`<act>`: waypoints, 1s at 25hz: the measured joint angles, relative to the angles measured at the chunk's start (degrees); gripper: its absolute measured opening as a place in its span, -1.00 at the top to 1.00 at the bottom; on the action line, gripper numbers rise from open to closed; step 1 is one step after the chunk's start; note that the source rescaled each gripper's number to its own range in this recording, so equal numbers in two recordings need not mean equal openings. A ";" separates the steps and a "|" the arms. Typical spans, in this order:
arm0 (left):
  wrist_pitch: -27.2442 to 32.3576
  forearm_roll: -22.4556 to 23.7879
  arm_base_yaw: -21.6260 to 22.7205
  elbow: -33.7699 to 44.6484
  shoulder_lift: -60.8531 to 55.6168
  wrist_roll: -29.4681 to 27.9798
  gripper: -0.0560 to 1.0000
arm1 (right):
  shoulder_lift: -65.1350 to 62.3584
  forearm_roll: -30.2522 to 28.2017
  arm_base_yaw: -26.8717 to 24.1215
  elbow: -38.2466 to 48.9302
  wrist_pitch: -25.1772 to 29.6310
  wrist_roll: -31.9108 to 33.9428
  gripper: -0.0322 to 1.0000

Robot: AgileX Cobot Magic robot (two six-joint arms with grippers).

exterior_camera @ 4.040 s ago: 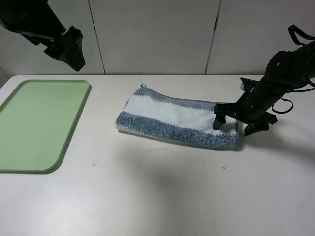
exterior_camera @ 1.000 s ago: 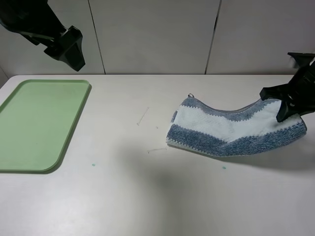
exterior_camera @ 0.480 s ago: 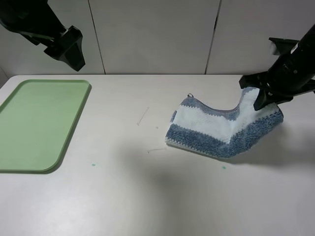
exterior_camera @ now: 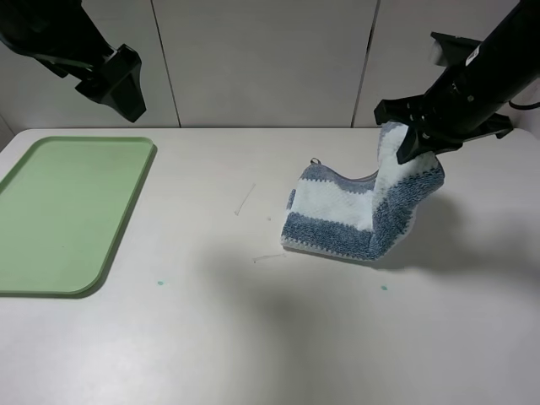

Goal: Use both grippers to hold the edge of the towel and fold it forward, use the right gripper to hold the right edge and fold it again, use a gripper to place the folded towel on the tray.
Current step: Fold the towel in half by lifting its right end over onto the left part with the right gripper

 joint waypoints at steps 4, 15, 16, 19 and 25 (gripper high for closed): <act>0.00 0.00 0.00 0.00 0.00 0.00 -1.00 | 0.00 1.23 1.89 0.00 -2.36 0.41 0.93; 0.00 0.00 0.00 0.00 0.00 0.00 -1.00 | 2.20 3.87 6.02 0.00 -6.48 0.59 0.93; 0.00 0.00 0.00 0.00 0.00 0.00 -1.00 | 3.01 4.20 6.16 0.00 -6.95 0.59 0.93; 0.00 0.00 0.00 0.00 0.00 0.00 -1.00 | 5.00 4.97 6.34 0.00 -7.78 0.59 0.93; 0.00 0.00 0.00 0.00 0.00 0.00 -1.00 | 7.73 5.74 6.84 0.00 -10.42 0.59 0.93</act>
